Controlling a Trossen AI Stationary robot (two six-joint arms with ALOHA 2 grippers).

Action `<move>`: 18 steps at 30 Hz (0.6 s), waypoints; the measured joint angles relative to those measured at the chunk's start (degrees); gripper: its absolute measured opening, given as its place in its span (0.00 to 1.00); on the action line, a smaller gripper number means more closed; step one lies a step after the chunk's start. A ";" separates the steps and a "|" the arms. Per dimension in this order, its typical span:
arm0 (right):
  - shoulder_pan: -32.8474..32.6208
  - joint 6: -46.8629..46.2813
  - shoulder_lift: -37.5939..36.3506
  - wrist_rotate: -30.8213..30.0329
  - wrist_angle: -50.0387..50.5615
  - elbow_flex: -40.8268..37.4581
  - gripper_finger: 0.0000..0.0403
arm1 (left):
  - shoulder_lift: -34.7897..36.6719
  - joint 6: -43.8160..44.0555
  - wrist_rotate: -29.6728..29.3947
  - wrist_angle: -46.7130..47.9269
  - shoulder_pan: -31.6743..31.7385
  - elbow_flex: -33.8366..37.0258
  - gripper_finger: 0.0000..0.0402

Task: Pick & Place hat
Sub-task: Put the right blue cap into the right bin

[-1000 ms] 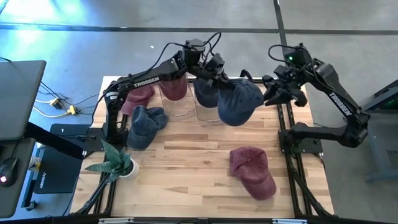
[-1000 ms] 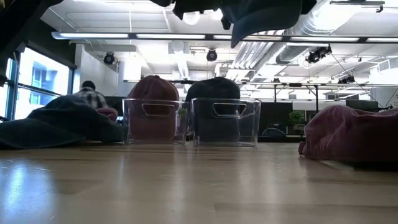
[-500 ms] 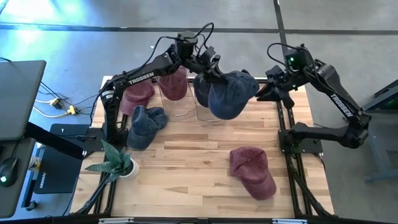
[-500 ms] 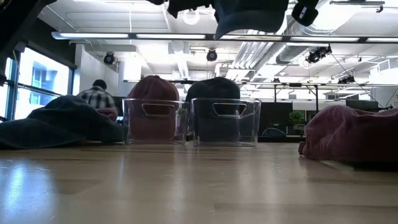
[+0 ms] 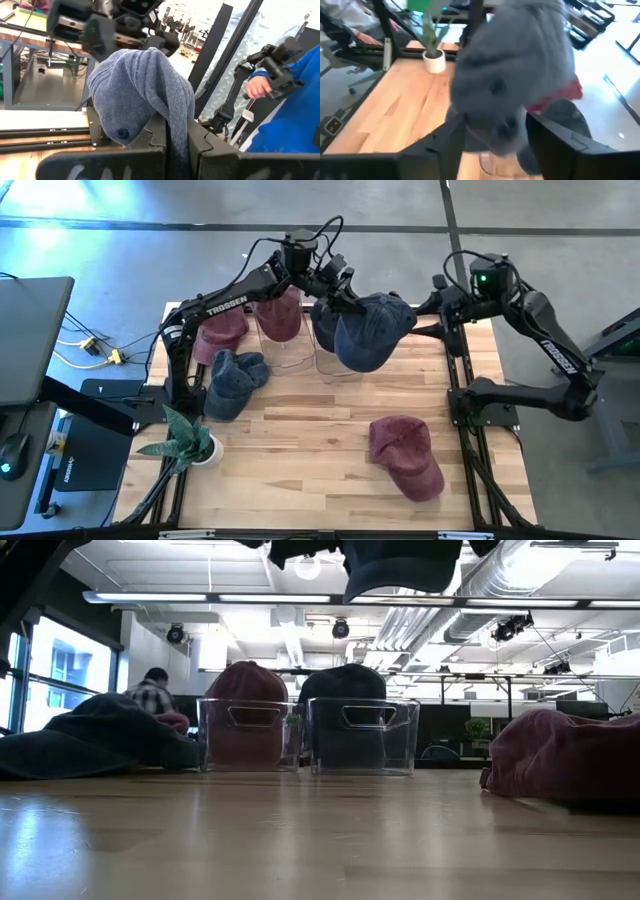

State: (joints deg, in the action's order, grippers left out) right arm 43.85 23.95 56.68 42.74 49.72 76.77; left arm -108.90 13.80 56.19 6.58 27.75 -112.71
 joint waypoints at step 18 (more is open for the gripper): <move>-3.05 -15.44 -1.98 30.36 -2.50 0.00 0.02 | 0.44 11.02 9.87 -7.94 -0.14 0.00 0.02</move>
State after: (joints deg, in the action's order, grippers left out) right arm 40.80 8.51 54.70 73.10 47.22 76.77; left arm -108.47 24.82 66.07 -1.36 27.61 -112.71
